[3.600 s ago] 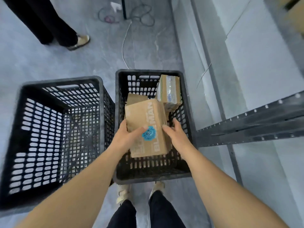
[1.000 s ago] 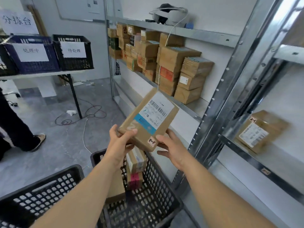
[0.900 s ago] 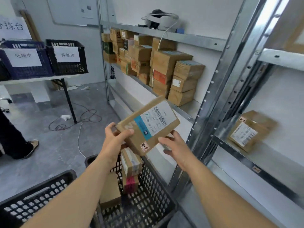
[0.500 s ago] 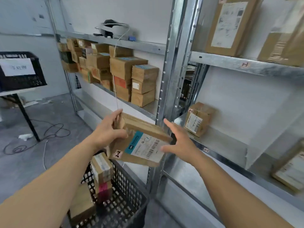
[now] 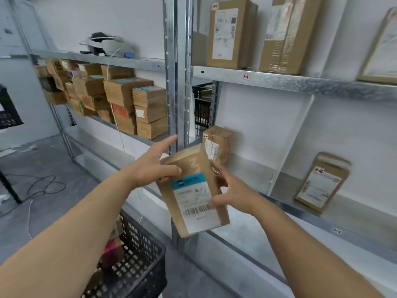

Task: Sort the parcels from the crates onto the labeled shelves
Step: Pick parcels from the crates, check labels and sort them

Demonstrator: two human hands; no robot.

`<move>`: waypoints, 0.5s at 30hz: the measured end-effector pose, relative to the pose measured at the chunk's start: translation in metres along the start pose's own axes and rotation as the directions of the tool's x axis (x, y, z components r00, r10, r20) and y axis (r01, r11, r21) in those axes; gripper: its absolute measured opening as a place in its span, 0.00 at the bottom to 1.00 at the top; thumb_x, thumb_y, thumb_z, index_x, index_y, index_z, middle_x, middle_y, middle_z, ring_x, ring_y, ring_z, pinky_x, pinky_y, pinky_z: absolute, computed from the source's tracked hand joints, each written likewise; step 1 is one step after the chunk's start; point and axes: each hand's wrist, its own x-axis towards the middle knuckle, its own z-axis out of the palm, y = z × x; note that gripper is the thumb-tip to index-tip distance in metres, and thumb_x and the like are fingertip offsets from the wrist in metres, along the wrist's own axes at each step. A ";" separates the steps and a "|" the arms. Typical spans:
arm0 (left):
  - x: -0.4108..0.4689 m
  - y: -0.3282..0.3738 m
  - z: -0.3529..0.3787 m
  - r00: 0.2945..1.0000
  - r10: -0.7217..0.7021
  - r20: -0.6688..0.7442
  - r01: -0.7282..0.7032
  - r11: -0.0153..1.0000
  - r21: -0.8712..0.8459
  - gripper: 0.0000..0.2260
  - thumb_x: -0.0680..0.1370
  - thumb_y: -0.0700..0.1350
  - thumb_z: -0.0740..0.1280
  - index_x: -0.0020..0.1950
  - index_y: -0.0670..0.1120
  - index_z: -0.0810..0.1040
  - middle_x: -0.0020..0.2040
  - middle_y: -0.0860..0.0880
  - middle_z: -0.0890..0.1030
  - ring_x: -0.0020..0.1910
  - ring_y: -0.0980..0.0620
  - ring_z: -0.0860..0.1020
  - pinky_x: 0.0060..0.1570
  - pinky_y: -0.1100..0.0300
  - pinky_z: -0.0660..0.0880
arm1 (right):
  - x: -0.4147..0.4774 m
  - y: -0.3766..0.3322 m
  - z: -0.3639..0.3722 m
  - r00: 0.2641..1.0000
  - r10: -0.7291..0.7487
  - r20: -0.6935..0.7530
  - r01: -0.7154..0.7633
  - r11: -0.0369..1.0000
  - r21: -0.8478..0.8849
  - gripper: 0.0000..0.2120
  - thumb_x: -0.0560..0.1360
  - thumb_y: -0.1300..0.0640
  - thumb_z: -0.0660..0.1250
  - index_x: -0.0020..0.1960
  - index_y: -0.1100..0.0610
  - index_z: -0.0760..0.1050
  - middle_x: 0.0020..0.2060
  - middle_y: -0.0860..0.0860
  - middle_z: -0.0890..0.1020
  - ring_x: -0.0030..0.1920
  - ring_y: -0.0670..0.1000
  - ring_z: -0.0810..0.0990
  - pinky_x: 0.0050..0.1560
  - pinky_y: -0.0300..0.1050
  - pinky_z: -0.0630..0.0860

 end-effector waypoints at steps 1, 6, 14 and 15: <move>-0.003 -0.002 0.005 0.998 0.000 -0.057 -0.003 0.998 -0.060 0.43 0.70 0.51 0.74 0.77 0.59 0.52 0.76 0.52 0.58 0.74 0.53 0.58 0.67 0.55 0.60 | -0.007 0.004 -0.007 0.999 -0.003 -0.050 0.006 0.999 0.052 0.50 0.65 0.61 0.76 0.73 0.33 0.51 0.60 0.47 0.78 0.62 0.47 0.75 0.59 0.44 0.74; -0.014 -0.013 0.051 0.999 -0.045 0.015 0.047 0.976 -0.215 0.57 0.55 0.69 0.76 0.76 0.63 0.48 0.76 0.55 0.60 0.75 0.52 0.59 0.73 0.44 0.57 | -0.037 0.017 -0.038 0.983 -0.026 -0.180 0.070 0.967 0.244 0.49 0.62 0.60 0.74 0.76 0.40 0.55 0.53 0.46 0.83 0.56 0.46 0.81 0.56 0.45 0.78; -0.004 0.016 0.128 0.981 0.034 0.189 0.029 0.947 -0.321 0.44 0.58 0.60 0.77 0.71 0.64 0.60 0.58 0.62 0.80 0.59 0.59 0.78 0.66 0.49 0.70 | -0.089 0.039 -0.075 0.955 0.005 -0.296 0.098 0.938 0.333 0.43 0.63 0.61 0.72 0.73 0.39 0.60 0.50 0.48 0.85 0.55 0.49 0.83 0.60 0.58 0.77; -0.001 0.020 0.133 0.979 0.047 0.197 0.023 0.940 -0.340 0.44 0.58 0.60 0.77 0.71 0.64 0.61 0.59 0.60 0.80 0.59 0.57 0.78 0.67 0.45 0.69 | -0.095 0.044 -0.079 0.951 0.019 -0.309 0.090 0.938 0.336 0.43 0.64 0.60 0.72 0.73 0.39 0.59 0.51 0.47 0.85 0.56 0.49 0.82 0.61 0.59 0.76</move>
